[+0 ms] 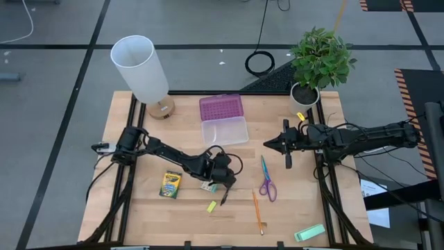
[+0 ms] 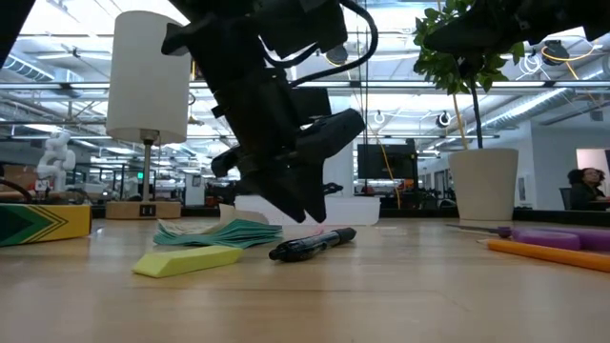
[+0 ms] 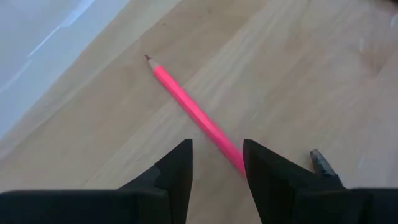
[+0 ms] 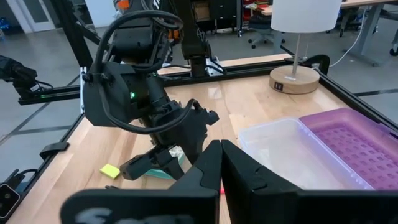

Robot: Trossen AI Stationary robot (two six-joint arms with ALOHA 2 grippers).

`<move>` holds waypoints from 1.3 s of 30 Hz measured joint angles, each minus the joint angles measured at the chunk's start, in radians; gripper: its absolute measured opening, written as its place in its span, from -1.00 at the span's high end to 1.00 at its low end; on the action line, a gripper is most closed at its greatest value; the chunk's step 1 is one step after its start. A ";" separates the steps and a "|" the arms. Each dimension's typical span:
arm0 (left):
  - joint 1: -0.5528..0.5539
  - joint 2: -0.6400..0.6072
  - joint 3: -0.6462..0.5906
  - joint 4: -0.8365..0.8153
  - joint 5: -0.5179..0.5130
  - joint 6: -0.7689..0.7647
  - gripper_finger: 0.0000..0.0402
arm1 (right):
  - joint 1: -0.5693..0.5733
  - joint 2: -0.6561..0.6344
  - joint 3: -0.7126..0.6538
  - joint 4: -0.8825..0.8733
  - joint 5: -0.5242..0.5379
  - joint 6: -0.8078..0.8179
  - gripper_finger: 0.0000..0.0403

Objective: Pack school essentials
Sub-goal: Put the pink pencil into the purple supply box

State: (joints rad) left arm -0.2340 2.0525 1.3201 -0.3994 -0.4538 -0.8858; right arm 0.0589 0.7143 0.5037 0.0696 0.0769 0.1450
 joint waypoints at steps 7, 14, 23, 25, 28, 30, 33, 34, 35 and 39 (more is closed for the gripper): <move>0.005 0.006 0.000 0.026 -0.001 -0.070 0.28 | 0.000 0.000 0.000 -0.001 0.000 0.000 1.00; 0.011 0.051 0.001 0.079 0.002 -0.034 0.28 | 0.000 0.000 0.000 -0.004 -0.001 0.000 1.00; -0.004 0.081 0.003 0.103 -0.049 0.038 0.42 | 0.002 0.000 -0.001 -0.016 -0.001 0.000 1.00; -0.006 0.082 0.002 0.117 -0.061 0.069 0.52 | 0.002 0.000 -0.001 -0.016 -0.001 0.000 1.00; -0.006 0.083 0.002 0.132 -0.051 0.093 0.69 | 0.002 0.000 -0.001 -0.018 -0.001 0.000 1.00; -0.006 0.084 0.002 0.135 -0.046 0.097 0.78 | 0.002 0.000 -0.001 -0.019 -0.001 0.000 1.00; -0.005 0.084 0.001 0.143 -0.044 0.131 0.89 | 0.002 0.000 -0.001 -0.021 -0.001 0.000 1.00; -0.005 0.084 0.001 0.149 -0.045 0.141 0.91 | 0.002 0.000 -0.001 -0.022 -0.001 0.000 1.00; -0.005 0.085 0.001 0.161 -0.045 0.148 0.93 | 0.002 0.000 -0.001 -0.022 -0.001 0.000 1.00; -0.001 0.088 0.000 0.193 -0.045 0.169 0.91 | 0.002 0.000 -0.001 -0.022 -0.001 0.000 1.00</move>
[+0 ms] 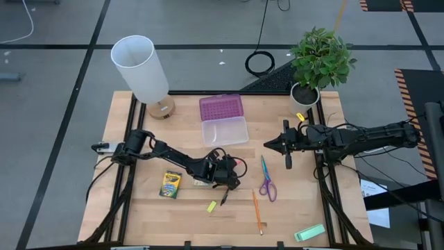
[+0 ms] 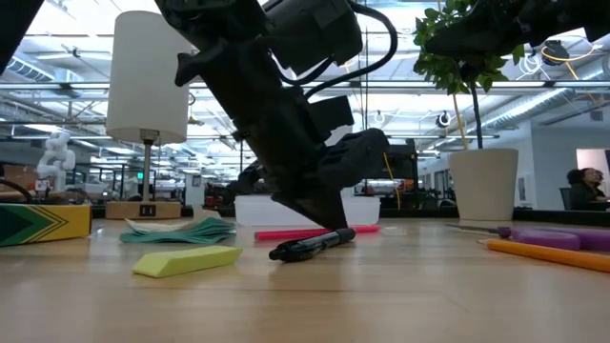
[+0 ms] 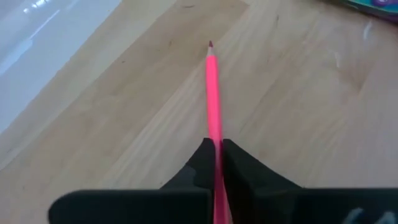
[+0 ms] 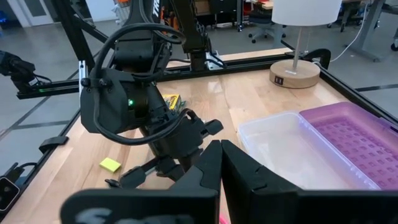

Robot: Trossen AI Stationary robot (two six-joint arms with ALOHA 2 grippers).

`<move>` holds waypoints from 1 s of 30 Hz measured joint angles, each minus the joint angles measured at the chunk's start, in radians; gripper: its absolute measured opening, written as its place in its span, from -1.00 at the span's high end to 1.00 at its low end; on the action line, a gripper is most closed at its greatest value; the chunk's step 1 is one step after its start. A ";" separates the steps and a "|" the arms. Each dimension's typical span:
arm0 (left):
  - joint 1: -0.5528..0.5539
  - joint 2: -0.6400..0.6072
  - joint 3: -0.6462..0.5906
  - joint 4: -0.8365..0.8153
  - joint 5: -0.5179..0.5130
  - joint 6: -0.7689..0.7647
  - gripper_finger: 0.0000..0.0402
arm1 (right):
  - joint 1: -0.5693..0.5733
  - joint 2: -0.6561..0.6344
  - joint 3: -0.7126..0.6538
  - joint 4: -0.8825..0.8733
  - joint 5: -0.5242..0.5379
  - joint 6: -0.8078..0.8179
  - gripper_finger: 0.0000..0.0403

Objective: Pack school essentials
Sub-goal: Put the pink pencil into the purple supply box

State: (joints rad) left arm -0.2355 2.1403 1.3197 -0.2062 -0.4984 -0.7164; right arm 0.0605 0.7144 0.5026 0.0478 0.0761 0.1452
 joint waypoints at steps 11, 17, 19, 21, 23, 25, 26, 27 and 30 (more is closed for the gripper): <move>0.002 -0.029 -0.003 -0.013 0.028 0.072 0.92 | 0.000 0.000 0.000 -0.016 0.000 0.004 1.00; 0.004 -0.065 -0.002 0.000 0.042 0.133 0.88 | 0.000 0.000 0.000 -0.025 0.000 0.004 1.00; 0.006 -0.074 -0.002 -0.007 0.061 0.153 0.88 | 0.000 0.000 0.000 -0.025 0.000 0.004 1.00; 0.008 -0.078 -0.002 -0.008 0.078 0.176 0.88 | 0.000 0.000 0.000 -0.024 0.000 0.005 1.00; 0.008 -0.080 -0.002 -0.005 0.080 0.198 0.88 | 0.000 0.000 0.000 -0.026 0.000 0.004 1.00; 0.009 -0.089 -0.002 -0.011 0.087 0.221 0.88 | 0.000 0.000 0.000 -0.029 0.000 0.004 1.00; 0.011 -0.093 -0.002 -0.006 0.087 0.229 0.87 | 0.000 0.000 0.000 -0.035 0.000 0.004 1.00; 0.013 -0.098 -0.001 0.001 0.088 0.239 0.87 | 0.000 0.000 0.000 -0.039 0.000 0.004 1.00; 0.021 -0.120 -0.001 -0.014 0.096 0.278 0.87 | 0.000 0.000 0.000 -0.048 0.000 0.004 1.00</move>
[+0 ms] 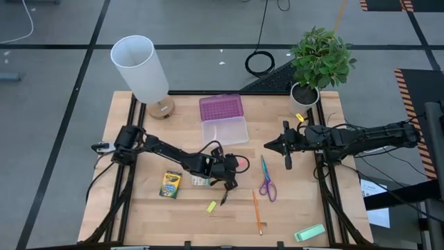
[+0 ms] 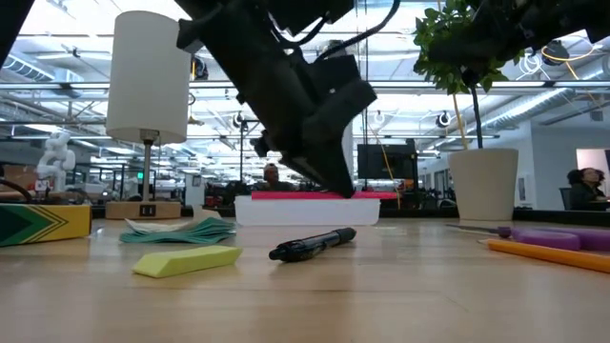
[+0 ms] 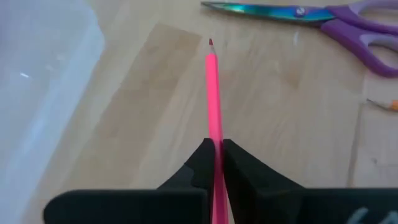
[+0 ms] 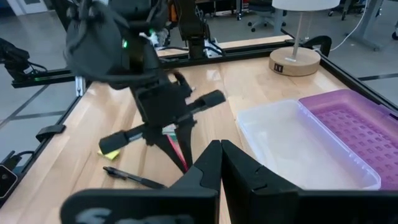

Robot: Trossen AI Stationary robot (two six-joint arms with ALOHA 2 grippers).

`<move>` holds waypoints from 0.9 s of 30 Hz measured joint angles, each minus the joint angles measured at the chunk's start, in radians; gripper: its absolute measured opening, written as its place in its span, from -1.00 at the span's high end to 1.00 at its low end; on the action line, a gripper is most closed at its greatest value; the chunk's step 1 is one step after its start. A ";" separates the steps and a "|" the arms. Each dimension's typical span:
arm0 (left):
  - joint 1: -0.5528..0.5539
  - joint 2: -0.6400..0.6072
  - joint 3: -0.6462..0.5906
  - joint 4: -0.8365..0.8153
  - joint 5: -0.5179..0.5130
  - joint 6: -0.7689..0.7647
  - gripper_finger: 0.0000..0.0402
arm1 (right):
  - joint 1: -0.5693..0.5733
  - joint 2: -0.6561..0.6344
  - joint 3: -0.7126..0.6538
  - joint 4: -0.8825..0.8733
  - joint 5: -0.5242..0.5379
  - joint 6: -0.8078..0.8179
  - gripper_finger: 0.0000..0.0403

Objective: Pack school essentials
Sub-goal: Put the pink pencil into the purple supply box

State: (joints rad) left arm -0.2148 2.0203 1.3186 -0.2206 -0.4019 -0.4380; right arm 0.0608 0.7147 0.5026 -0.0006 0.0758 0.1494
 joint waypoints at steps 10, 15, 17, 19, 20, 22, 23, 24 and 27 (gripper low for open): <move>0.039 -0.112 0.000 -0.046 0.027 0.151 0.87 | 0.017 0.000 -0.091 0.072 -0.001 0.015 0.91; 0.068 -0.174 0.000 -0.081 0.038 0.222 0.87 | 0.038 0.000 -0.094 0.117 0.014 -0.001 0.68; 0.080 -0.201 0.000 -0.094 0.039 0.256 0.87 | 0.047 0.000 -0.095 0.111 0.044 -0.013 0.56; 0.095 -0.230 0.000 -0.107 0.039 0.294 0.87 | 0.056 0.000 -0.095 0.108 0.074 -0.032 0.43; 0.104 -0.240 0.001 -0.107 0.039 0.312 0.87 | 0.061 0.000 -0.095 0.104 0.089 -0.036 0.37; 0.123 -0.262 0.001 -0.141 0.039 0.350 0.87 | 0.070 0.000 -0.095 0.101 0.112 -0.048 0.25; 0.132 -0.265 0.001 -0.145 0.039 0.372 0.87 | 0.073 0.000 -0.095 0.102 0.113 -0.057 0.20; 0.142 -0.268 0.001 -0.136 0.039 0.393 0.87 | 0.076 0.000 -0.095 0.102 0.113 -0.062 0.16; 0.169 -0.290 0.000 -0.163 0.043 0.449 0.87 | 0.087 0.000 -0.095 0.101 0.157 -0.076 0.05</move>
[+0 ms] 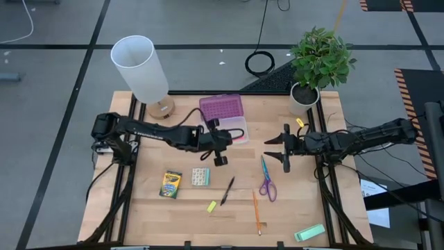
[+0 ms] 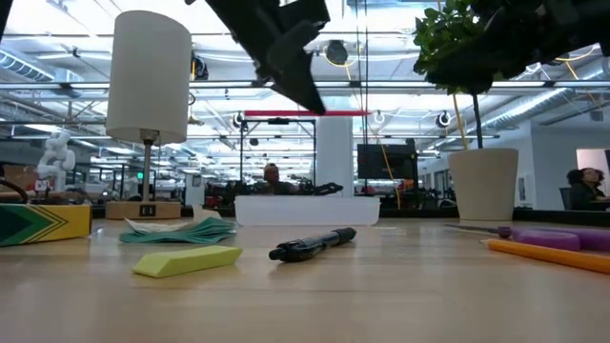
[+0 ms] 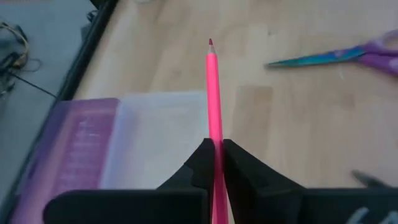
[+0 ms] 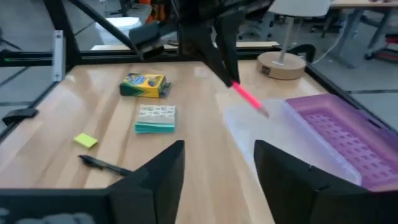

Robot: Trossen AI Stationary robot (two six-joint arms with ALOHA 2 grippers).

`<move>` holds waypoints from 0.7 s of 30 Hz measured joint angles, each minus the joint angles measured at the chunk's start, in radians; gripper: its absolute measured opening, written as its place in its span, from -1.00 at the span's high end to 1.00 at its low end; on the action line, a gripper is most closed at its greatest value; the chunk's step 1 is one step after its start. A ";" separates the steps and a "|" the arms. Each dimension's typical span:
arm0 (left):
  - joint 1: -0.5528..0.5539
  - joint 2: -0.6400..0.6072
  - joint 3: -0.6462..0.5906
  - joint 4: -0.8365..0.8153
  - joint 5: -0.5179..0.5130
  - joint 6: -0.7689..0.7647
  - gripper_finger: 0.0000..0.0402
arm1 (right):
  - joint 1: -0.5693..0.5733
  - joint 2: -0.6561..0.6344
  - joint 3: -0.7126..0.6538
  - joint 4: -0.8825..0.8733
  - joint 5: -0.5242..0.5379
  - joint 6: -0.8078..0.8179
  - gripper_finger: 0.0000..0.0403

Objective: Pack school essentials
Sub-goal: Put the pink pencil into the purple supply box

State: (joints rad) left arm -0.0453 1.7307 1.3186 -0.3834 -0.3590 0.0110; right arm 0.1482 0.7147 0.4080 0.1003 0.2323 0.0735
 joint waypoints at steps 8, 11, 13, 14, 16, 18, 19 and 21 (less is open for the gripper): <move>0.056 -0.009 0.001 0.016 0.028 0.060 0.87 | 0.033 0.044 0.000 0.008 0.081 -0.029 -0.05; 0.065 -0.008 0.001 0.010 0.045 0.082 0.87 | 0.033 0.094 0.000 0.078 0.086 -0.053 -0.05; 0.066 -0.008 0.001 0.002 0.064 0.098 0.87 | 0.025 0.136 0.000 0.166 0.087 -0.099 -0.05; 0.066 -0.008 0.001 -0.001 0.072 0.105 0.87 | 0.017 0.160 0.000 0.219 0.088 -0.124 -0.05; 0.066 -0.008 0.001 -0.009 0.083 0.122 0.87 | -0.001 0.214 0.000 0.318 0.088 -0.167 -0.05; 0.066 -0.008 0.001 -0.011 0.094 0.137 0.87 | -0.021 0.268 0.000 0.400 0.083 -0.191 -0.05; 0.066 -0.008 0.001 -0.015 0.095 0.144 0.87 | -0.031 0.293 0.000 0.432 0.081 -0.193 -0.05; 0.067 -0.008 0.001 -0.020 0.096 0.154 0.87 | -0.052 0.340 0.007 0.452 0.072 -0.198 -0.05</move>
State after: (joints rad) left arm 0.0219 1.7229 1.3193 -0.4037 -0.2630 0.1651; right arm 0.0961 1.0552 0.4153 0.5526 0.3045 -0.1242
